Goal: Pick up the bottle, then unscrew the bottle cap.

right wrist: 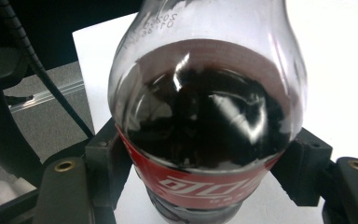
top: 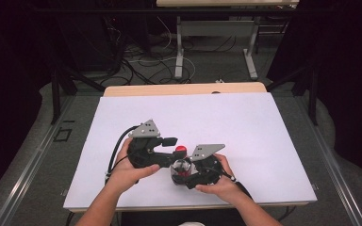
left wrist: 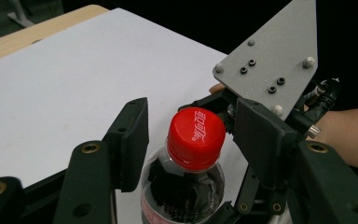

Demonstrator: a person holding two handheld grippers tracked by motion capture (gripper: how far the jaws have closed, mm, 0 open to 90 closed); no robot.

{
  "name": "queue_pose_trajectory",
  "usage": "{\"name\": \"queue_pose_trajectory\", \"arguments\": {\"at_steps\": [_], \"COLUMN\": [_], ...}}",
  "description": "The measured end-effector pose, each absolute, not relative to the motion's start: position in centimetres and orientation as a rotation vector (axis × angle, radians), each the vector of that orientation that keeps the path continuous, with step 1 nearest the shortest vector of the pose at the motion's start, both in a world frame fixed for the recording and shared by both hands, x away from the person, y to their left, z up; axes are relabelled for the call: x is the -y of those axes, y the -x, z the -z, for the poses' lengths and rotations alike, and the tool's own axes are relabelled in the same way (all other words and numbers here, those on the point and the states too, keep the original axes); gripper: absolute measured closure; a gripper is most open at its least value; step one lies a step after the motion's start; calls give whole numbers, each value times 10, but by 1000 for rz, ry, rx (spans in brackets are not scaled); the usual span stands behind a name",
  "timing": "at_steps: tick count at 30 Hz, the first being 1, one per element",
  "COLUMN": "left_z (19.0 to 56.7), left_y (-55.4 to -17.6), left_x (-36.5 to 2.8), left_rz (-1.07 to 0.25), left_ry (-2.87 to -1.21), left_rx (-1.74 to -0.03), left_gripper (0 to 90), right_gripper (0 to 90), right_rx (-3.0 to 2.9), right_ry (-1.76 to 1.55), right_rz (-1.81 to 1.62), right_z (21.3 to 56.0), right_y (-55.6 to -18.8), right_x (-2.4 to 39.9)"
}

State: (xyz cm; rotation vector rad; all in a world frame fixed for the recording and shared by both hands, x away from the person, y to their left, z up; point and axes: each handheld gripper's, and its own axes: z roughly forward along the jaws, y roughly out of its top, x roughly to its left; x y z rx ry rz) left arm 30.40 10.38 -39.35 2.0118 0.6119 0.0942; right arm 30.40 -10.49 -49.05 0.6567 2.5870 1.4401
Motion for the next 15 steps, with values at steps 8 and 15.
{"name": "queue_pose_trajectory", "arguments": {"at_steps": [8, 15], "left_z": [398, 398], "left_y": [-307, -306], "left_x": [-99, -96], "left_rz": [-88, -116], "left_ry": [-2050, -2038], "left_rx": [-595, -610], "left_gripper": [545, 609], "right_gripper": [294, 294], "right_rx": [-2576, -2575], "right_ry": [-646, -676], "right_rz": [-1447, -1441], "right_z": [492, 492], "right_y": [-304, -305], "right_x": [104, 105]}}
